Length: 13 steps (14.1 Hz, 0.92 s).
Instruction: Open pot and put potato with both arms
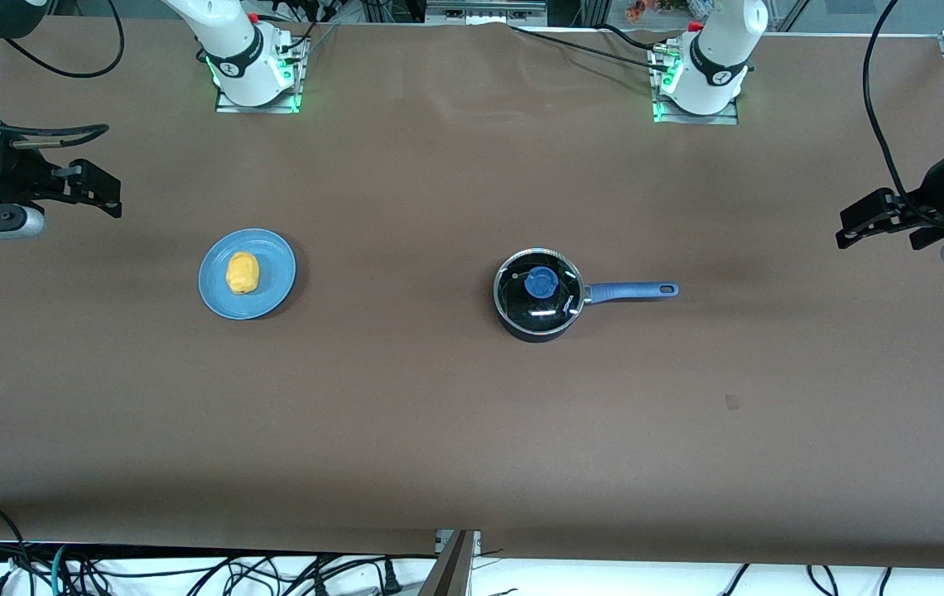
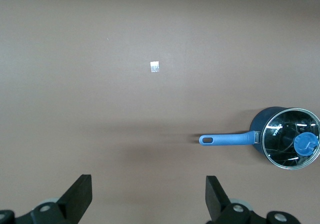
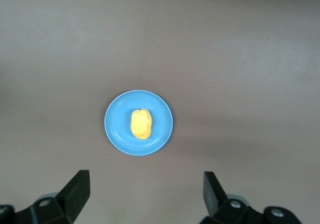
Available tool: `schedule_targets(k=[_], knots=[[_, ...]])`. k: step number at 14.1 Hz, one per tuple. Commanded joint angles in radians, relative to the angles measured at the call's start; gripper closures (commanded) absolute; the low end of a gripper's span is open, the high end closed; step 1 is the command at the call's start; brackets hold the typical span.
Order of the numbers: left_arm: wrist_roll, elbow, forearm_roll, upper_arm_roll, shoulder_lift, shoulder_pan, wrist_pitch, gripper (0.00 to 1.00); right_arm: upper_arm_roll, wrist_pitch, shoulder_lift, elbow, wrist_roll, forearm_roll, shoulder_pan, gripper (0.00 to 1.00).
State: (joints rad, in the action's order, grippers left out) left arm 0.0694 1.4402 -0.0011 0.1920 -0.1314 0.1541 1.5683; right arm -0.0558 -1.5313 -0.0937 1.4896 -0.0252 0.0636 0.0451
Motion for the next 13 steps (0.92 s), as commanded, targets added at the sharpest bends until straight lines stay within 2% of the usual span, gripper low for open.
schedule_targets(k=[1, 9, 10, 13], knots=[[-0.01, -0.006, 0.004, 0.004, -0.01, -0.004, 0.004, 0.0, -0.004, 0.005, -0.014, -0.029, -0.001, 0.002, -0.001, 0.0], [-0.008, -0.004, 0.006, 0.015, -0.051, -0.038, 0.03, 0.0, -0.006, 0.005, -0.014, -0.029, -0.001, 0.001, 0.001, 0.0], [-0.01, 0.002, 0.007, 0.015, -0.068, -0.042, 0.033, 0.0, -0.006, 0.005, -0.014, -0.029, -0.001, 0.001, 0.002, 0.0], [-0.007, -0.014, 0.018, 0.014, -0.206, -0.047, 0.029, 0.0, -0.006, 0.005, -0.014, -0.029, -0.001, 0.001, 0.002, 0.0]])
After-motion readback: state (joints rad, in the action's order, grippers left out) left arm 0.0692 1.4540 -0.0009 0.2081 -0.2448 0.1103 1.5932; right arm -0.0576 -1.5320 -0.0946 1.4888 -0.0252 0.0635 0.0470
